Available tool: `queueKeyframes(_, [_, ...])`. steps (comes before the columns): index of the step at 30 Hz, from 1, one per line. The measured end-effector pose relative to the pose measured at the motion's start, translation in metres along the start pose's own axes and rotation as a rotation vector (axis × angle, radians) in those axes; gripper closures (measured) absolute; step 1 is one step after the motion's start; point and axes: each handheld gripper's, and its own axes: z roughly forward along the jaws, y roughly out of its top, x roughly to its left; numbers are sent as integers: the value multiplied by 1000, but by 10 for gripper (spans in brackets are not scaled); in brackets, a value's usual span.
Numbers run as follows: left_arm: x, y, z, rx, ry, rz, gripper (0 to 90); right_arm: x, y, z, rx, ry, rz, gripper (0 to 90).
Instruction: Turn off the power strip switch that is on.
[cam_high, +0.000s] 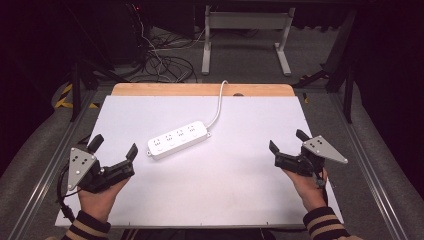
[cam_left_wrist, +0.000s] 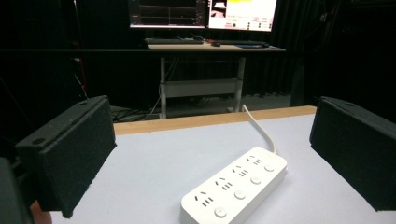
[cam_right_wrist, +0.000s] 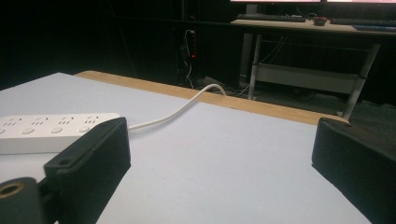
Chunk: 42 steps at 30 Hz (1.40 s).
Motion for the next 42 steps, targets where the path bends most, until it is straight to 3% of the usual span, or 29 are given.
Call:
queueKeyframes(2, [0, 0, 0, 12, -4, -1, 19, 0, 0, 0, 0, 1, 1, 50])
queueKeyframes(3, [0, 1, 0, 33, -11, 2, 82, -1, 0, 0, -2, 1, -1, 51])
queueKeyframes(4, [0, 3, 0, 54, -29, -3, 167, -1, 0, 0, -2, 2, -1, 52])
queueKeyframes(5, [6, 5, -1, 100, -144, -22, 318, 0, 0, 0, -1, 4, -1, 53])
queueKeyframes(7, [7, 4, -2, 97, -169, -33, 531, 0, 0, 0, 3, 5, -2, 55])
queueKeyframes(8, [7, 3, -3, 88, -178, -33, 691, 1, 0, 0, 2, 10, -4, 57])
queueKeyframes(10, [9, 2, -5, 77, -178, -26, 860, 1, 0, 0, -1, 14, -6, 63])
queueKeyframes(11, [10, 2, -5, 74, -175, -28, 895, 1, 0, 0, 0, 15, -5, 65])
queueKeyframes(19, [12, 5, -5, 70, -125, 13, 897, 2, 0, 0, 9, 17, -11, 73])
queueKeyframes(25, [19, 20, 4, 94, -99, 2, 897, 1, -1, 0, 19, 15, -9, 78])
queueKeyframes(31, [13, 42, 15, 117, -127, 38, 897, -3, -2, -1, 19, 10, 5, 79])
queueKeyframes(36, [-6, 55, 39, 155, -144, 94, 897, -1, 0, -2, 10, 11, 3, 80])
queueKeyframes(42, [-26, 62, 76, 245, -211, 133, 898, -2, 0, -3, 11, 13, 2, 80])
